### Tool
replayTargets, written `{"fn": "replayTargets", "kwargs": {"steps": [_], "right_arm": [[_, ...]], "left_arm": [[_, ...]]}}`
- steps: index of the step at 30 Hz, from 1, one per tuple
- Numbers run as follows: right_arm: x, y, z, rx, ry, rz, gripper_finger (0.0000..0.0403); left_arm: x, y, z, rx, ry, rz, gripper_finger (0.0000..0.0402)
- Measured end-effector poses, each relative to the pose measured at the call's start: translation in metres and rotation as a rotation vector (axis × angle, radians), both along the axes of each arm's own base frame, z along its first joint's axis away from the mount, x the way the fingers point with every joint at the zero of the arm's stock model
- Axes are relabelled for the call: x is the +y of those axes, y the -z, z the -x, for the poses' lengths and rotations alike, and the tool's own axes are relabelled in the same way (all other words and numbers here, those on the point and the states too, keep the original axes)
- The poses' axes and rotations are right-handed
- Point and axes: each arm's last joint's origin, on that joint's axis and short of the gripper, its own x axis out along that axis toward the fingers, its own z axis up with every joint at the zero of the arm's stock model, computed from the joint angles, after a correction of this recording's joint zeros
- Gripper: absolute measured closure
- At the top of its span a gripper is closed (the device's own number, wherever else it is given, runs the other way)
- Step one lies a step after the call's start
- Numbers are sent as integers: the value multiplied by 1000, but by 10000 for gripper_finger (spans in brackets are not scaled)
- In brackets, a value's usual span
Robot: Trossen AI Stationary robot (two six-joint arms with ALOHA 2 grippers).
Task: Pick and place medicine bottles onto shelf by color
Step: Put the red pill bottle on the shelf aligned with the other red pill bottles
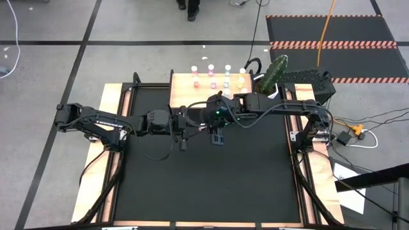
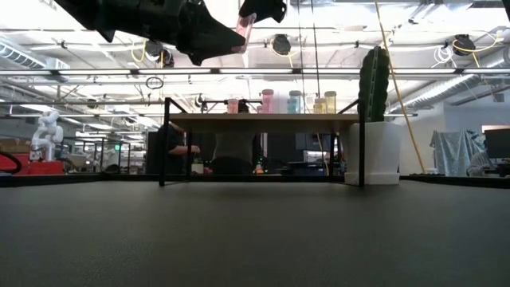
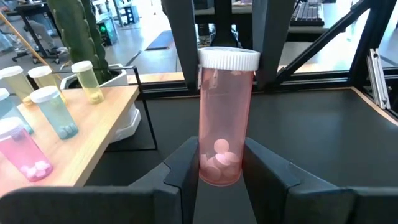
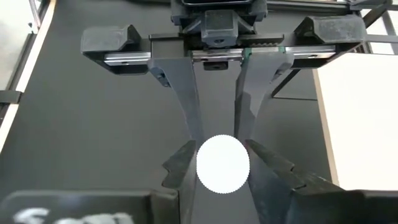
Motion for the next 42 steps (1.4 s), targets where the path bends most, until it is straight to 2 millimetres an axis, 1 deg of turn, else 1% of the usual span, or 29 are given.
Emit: {"fn": "replayTargets", "kwargs": {"steps": [3,6,10,13,16,19,22,25,29,31,34,38,42], "right_arm": [[-1,0,0,0,10,12,290],[-6,0,0,-6,21,14,290],[-16,-2,0,-18,48,16,289],[-26,-3,0,-29,70,23,289],[-38,-4,0,-45,92,20,289],[-53,-4,0,-67,77,-35,289],[-71,-2,-11,-122,101,-64,289],[-92,4,-21,-119,135,-51,289],[-121,7,-32,-129,173,-21,289],[-136,14,-36,-121,190,-9,289],[-153,29,-37,-72,213,-4,289],[-169,43,-33,2,229,-5,289],[-175,47,-30,35,228,-2,289]], "left_arm": [[0,0,0,-2,-19,24,286],[1,-1,0,-11,-38,56,263],[2,-10,6,-39,-75,64,197],[4,-15,17,-8,-165,36,140],[6,-20,32,58,-238,13,90],[9,-24,49,128,-267,3,51],[13,-29,65,164,-298,3,24],[19,-34,77,165,-347,5,15],[26,-38,85,153,-389,17,20],[29,-38,86,153,-403,28,24],[30,-35,87,182,-414,53,27],[30,-30,89,233,-420,69,25],[30,-27,90,259,-422,72,25]]}}
